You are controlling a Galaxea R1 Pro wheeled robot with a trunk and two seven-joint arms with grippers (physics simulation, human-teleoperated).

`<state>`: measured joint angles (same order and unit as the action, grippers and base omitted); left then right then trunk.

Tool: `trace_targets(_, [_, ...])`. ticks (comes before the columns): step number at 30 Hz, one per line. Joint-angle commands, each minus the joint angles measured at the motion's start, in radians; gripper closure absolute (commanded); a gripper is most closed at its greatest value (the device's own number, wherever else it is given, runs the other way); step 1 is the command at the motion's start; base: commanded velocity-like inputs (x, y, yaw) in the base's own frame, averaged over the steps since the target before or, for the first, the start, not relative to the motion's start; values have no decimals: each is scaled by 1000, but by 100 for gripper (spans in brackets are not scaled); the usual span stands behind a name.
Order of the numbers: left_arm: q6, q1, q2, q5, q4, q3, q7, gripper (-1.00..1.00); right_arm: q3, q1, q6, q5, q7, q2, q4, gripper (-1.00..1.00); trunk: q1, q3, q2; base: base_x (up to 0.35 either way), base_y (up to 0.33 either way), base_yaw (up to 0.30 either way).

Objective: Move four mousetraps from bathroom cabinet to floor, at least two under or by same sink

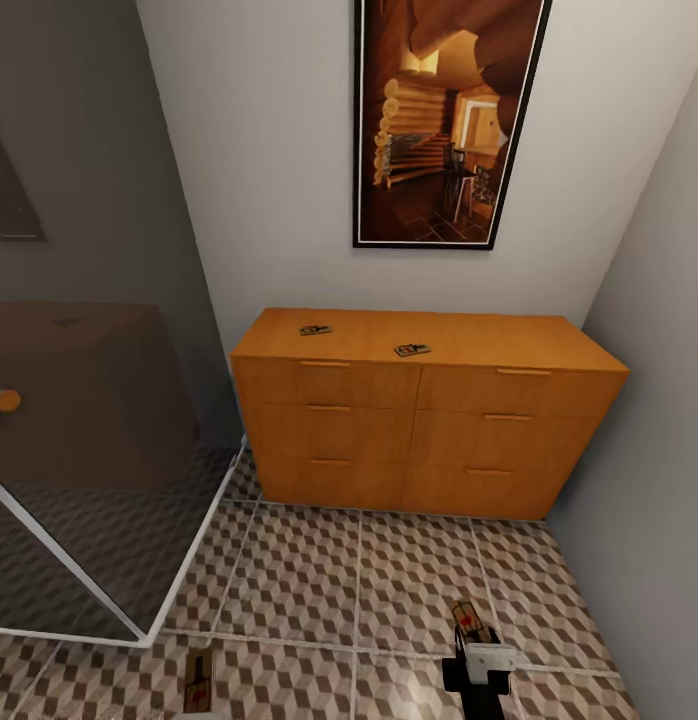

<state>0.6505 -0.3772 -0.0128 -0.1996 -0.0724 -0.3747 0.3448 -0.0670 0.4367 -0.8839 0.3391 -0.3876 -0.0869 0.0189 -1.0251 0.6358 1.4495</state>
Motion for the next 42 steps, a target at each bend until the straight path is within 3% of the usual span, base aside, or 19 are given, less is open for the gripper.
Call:
trace_targets(1, [5,-2,-1,-4,-4,-9,5,100,-7,0,-2,11,-7,0,0,100,0,1,0,0,0,270])
trace_targets(42, [3,-2,-5,-4,-4,-9,3,100,-7,0,-2,11,-7,-1,0,100,0,1,0,0,0,285])
